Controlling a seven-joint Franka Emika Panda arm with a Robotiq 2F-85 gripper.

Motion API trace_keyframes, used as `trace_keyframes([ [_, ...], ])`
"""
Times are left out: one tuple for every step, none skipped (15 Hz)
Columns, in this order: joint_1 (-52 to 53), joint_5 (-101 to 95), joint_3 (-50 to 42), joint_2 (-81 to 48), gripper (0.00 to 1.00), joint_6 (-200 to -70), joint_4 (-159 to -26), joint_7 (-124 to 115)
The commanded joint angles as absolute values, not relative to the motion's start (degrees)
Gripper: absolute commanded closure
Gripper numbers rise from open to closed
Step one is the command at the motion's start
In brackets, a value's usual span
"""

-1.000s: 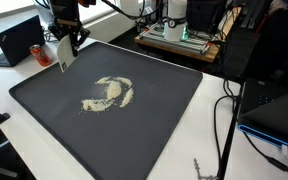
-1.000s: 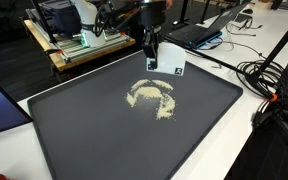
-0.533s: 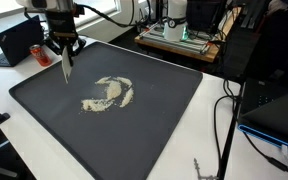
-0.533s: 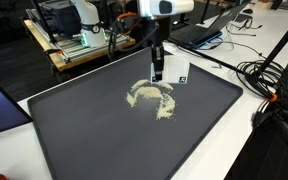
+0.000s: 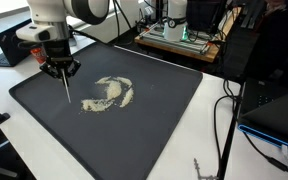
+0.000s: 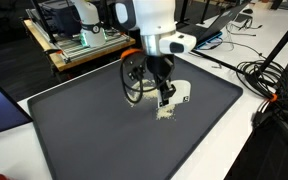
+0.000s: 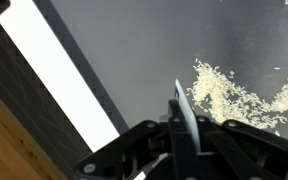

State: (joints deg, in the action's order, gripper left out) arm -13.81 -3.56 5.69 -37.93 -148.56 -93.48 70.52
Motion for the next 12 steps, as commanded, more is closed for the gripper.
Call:
trace_keyframes([
  [-13.23, -4.42, 5.65, -43.91, 0.99, -148.51, -87.11, 73.28],
  [-13.5, -3.92, 6.15, -45.08, 0.99, -148.67, -86.07, 73.86],
  [-13.37, -4.02, 6.12, -46.19, 0.99, -148.96, -85.11, 74.02],
  [-13.16, -4.24, 6.0, -47.13, 0.99, -149.01, -84.25, 74.15],
  [-13.32, -4.06, 6.33, -47.92, 0.99, -149.17, -83.58, 74.64],
  [-13.19, -4.22, 6.17, -48.62, 0.99, -149.6, -83.14, 74.57],
  [-13.11, -3.74, 5.94, -46.09, 0.96, -148.72, -86.27, 73.09],
  [-13.1, -3.77, 5.97, -46.8, 0.96, -148.92, -85.68, 73.2],
  [-13.09, -3.79, 5.99, -47.3, 0.96, -149.04, -85.18, 73.27],
  [-13.1, -3.8, 5.99, -47.6, 0.96, -149.09, -84.92, 73.32],
  [-13.1, -3.8, 5.99, -47.71, 0.99, -149.1, -84.78, 73.35],
  [-13.03, -3.95, 5.96, -47.98, 0.99, -148.66, -84.7, 73.52],
])
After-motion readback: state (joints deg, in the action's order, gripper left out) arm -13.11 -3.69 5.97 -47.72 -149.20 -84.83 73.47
